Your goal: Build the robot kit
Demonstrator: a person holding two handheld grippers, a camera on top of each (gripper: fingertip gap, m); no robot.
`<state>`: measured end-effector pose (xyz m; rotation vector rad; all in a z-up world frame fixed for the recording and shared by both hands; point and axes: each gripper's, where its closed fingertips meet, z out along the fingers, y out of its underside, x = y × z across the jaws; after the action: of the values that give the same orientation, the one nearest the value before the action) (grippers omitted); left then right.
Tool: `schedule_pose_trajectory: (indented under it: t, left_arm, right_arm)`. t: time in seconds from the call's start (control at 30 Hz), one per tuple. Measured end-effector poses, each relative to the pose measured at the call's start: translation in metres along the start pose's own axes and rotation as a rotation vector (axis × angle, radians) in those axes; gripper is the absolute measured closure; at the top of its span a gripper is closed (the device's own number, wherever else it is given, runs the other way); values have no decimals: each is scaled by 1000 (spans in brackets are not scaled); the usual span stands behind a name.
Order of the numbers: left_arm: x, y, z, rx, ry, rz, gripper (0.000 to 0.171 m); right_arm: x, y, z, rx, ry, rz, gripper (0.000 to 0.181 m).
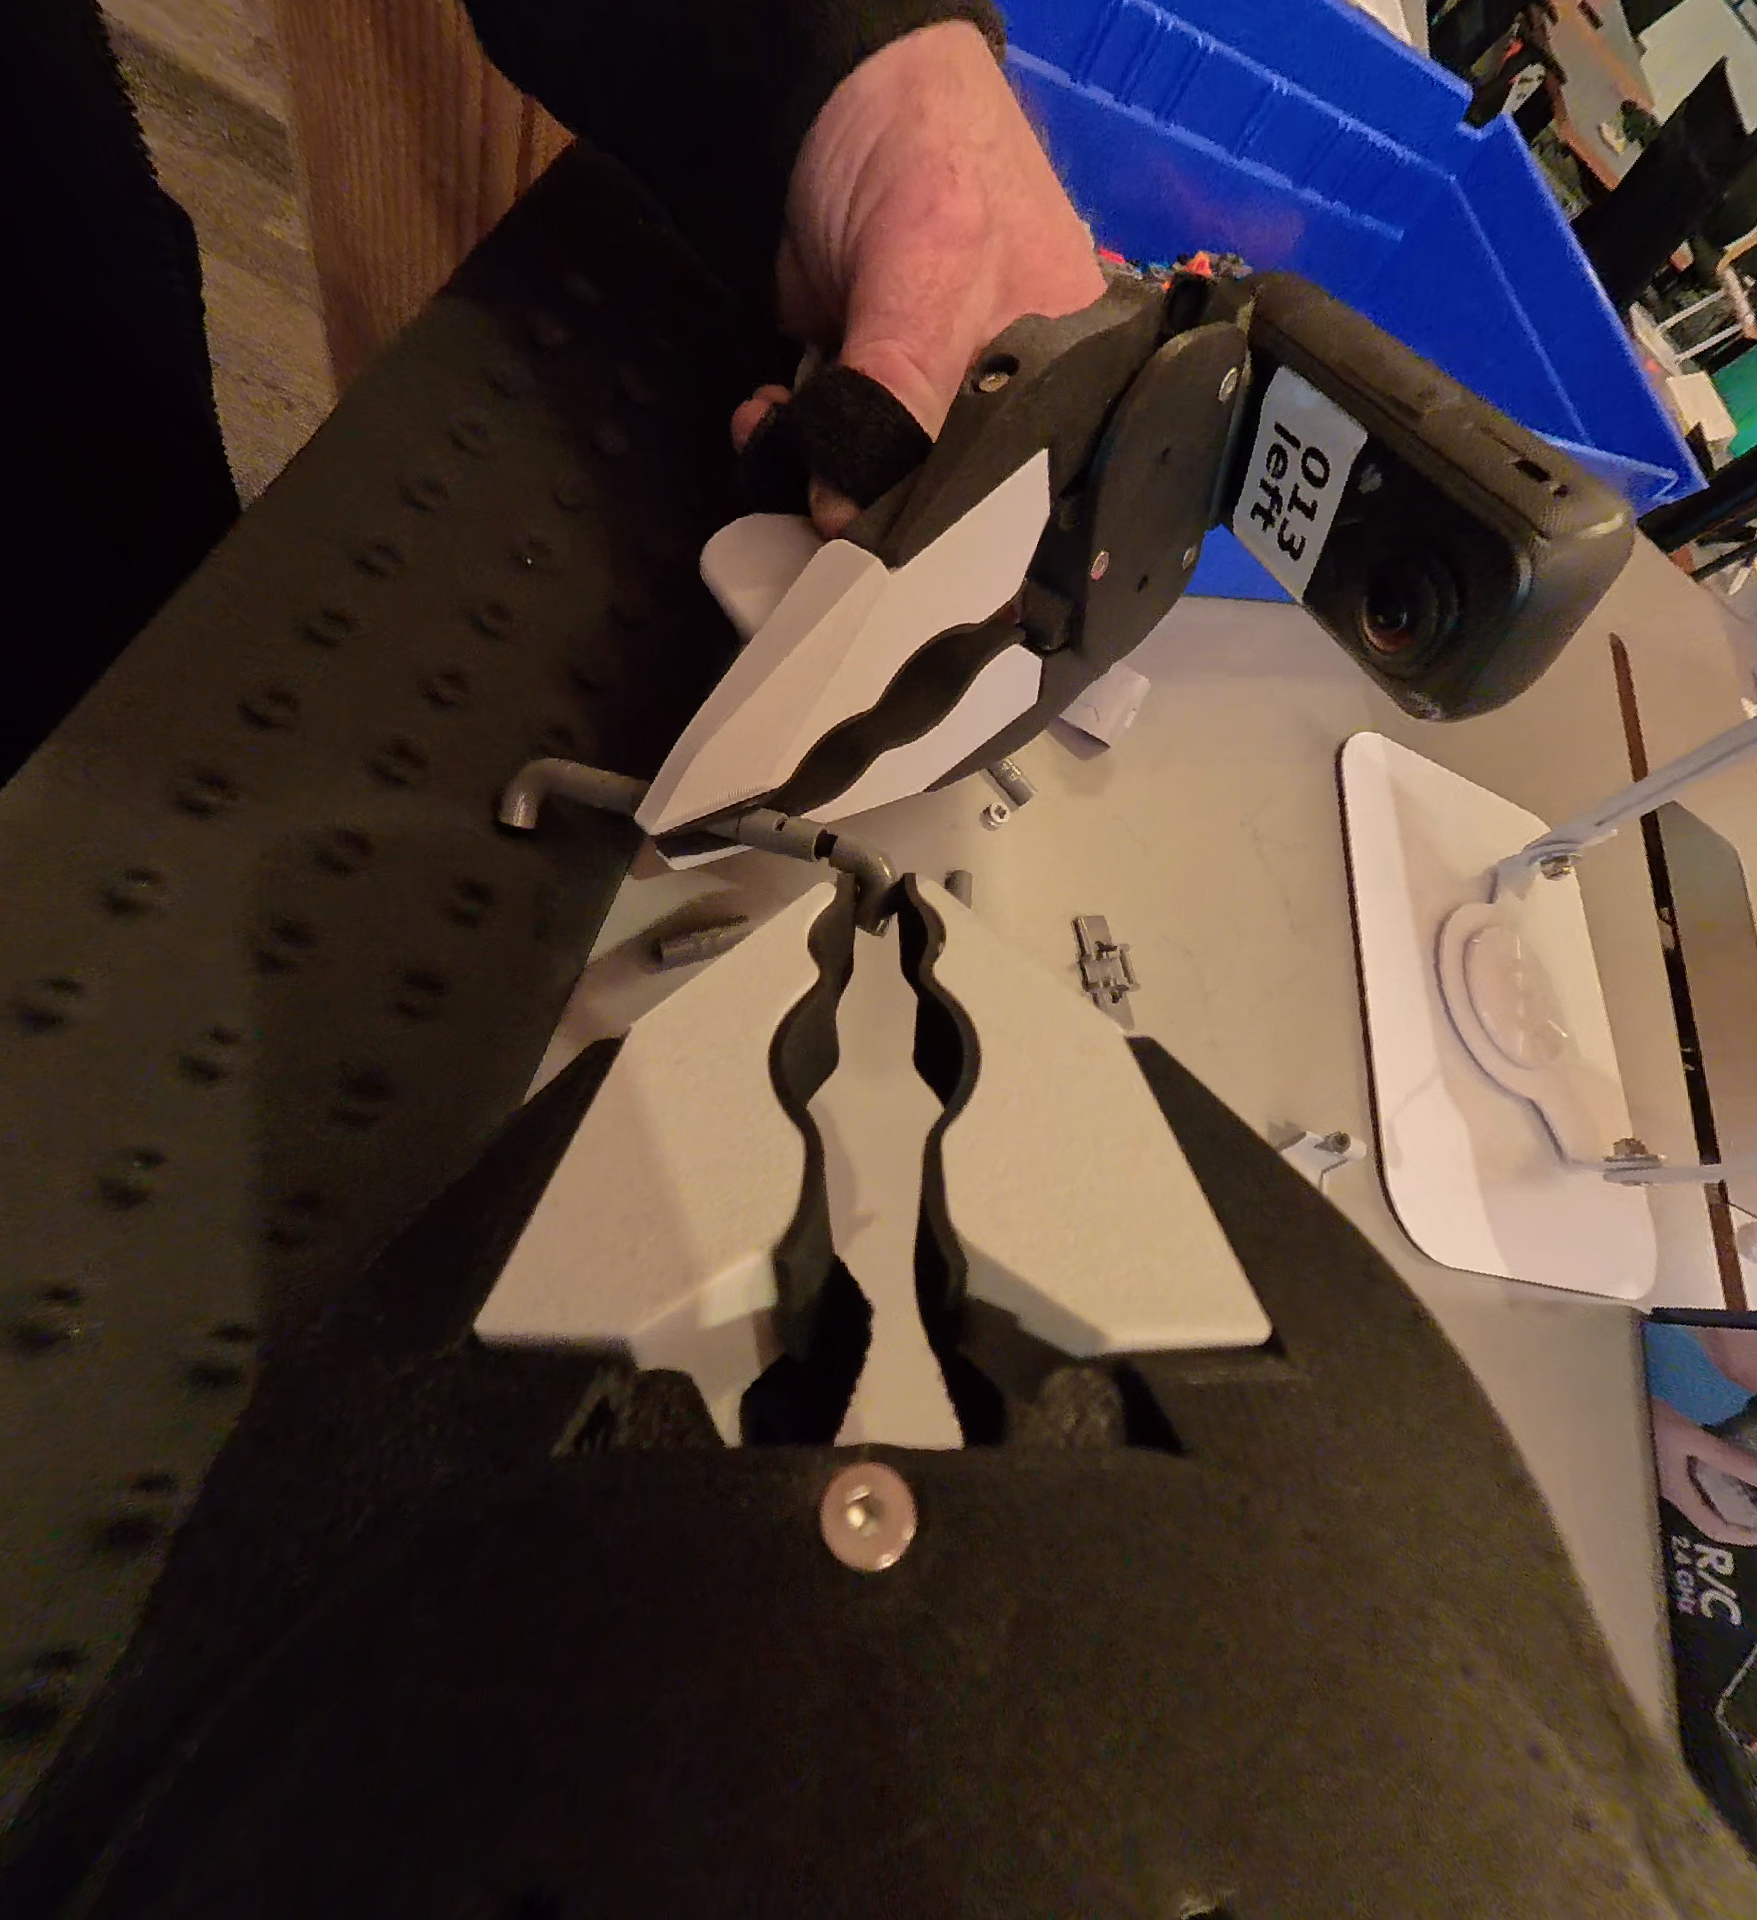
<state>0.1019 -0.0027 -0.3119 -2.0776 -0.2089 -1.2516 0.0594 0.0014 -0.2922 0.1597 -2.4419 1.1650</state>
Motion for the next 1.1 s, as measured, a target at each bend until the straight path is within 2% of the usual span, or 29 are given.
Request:
schedule_pose_trajectory:
  t: [0.63, 0.77, 1.0, 1.1]
  left_arm:
    - [-1, 5, 1, -45, 1, 79, 169]
    - [-2, 6, 1, -50, 2, 75, 169]
    - [-1, 4, 0, -45, 0, 90, 168]
    - [0, 4, 0, -47, 17, 98, 168]
  right_arm:
    - [-4, -4, 3, -63, -74, -177, 177]
    - [-4, -3, 4, -52, -87, -146, 177]
    - [-1, -1, 5, -5, -121, 33, 176]
    - [-1, -4, 4, 24, -67, -50, 177]
